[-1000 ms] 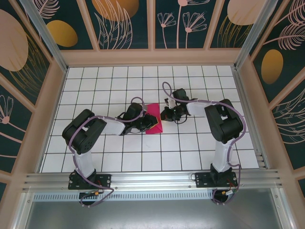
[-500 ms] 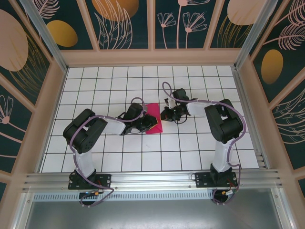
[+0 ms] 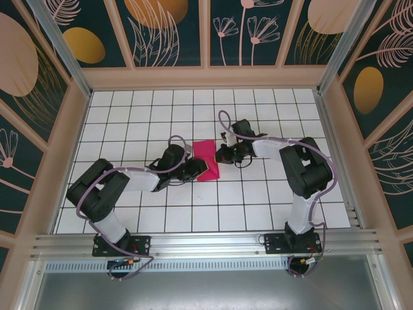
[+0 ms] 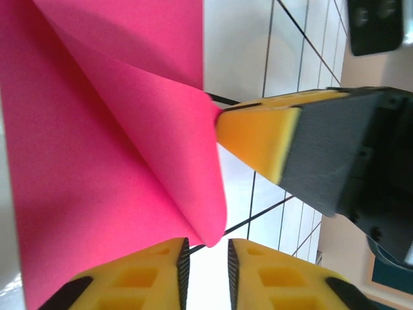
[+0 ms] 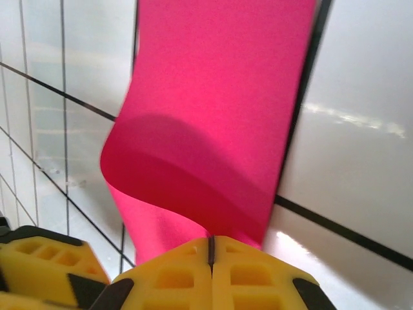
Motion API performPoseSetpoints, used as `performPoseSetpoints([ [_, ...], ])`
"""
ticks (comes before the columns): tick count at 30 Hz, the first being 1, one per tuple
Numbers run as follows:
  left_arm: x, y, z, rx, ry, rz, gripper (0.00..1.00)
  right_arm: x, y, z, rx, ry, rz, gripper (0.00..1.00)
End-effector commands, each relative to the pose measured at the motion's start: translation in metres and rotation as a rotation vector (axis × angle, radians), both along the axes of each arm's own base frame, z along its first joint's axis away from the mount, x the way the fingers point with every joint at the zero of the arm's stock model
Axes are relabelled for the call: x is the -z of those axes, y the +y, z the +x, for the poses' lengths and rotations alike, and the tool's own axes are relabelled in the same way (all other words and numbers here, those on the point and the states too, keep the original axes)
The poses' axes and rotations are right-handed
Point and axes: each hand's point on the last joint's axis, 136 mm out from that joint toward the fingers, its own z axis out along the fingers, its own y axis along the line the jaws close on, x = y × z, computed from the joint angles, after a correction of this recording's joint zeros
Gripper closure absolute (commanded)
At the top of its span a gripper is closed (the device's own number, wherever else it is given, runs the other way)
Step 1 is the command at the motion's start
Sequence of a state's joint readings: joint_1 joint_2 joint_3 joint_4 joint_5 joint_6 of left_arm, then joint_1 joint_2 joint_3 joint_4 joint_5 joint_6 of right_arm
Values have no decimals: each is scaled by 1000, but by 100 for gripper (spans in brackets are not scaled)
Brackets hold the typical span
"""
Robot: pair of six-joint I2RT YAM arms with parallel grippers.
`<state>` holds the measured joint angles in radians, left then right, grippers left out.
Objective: Fold a paper plane with a square sheet of paper (pick it up from the middle)
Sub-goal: Fold the triangle a second time at the center of the table.
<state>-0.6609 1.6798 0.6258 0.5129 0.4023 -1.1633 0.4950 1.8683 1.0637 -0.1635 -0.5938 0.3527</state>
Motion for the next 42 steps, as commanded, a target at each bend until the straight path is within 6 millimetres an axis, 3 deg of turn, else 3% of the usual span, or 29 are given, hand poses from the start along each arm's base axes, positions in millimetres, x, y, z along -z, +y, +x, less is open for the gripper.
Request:
performPoseSetpoints([
  [1, 8, 1, -3, -21, 19, 16, 80, -6, 3, -9, 15, 5, -5, 100],
  [8, 28, 12, -2, -55, 72, 128, 96, -3, 0, -8, 41, 7, -26, 100],
  [19, 60, 27, -8, -36, 144, 311, 99, -6, -4, -14, 63, 9, -36, 100],
  [23, 66, 42, -15, -19, 155, 413, 99, -12, -3, -20, 64, 5, -33, 100],
  [31, 66, 66, -22, 12, 147, 566, 98, -17, 12, -34, 43, 13, -23, 100],
  [35, 51, 65, -17, 14, 102, 557, 98, -16, 15, -32, 28, 4, -29, 100],
  [42, 50, 56, -15, 35, 98, 528, 98, -2, 13, -17, 10, -23, -83, 100],
])
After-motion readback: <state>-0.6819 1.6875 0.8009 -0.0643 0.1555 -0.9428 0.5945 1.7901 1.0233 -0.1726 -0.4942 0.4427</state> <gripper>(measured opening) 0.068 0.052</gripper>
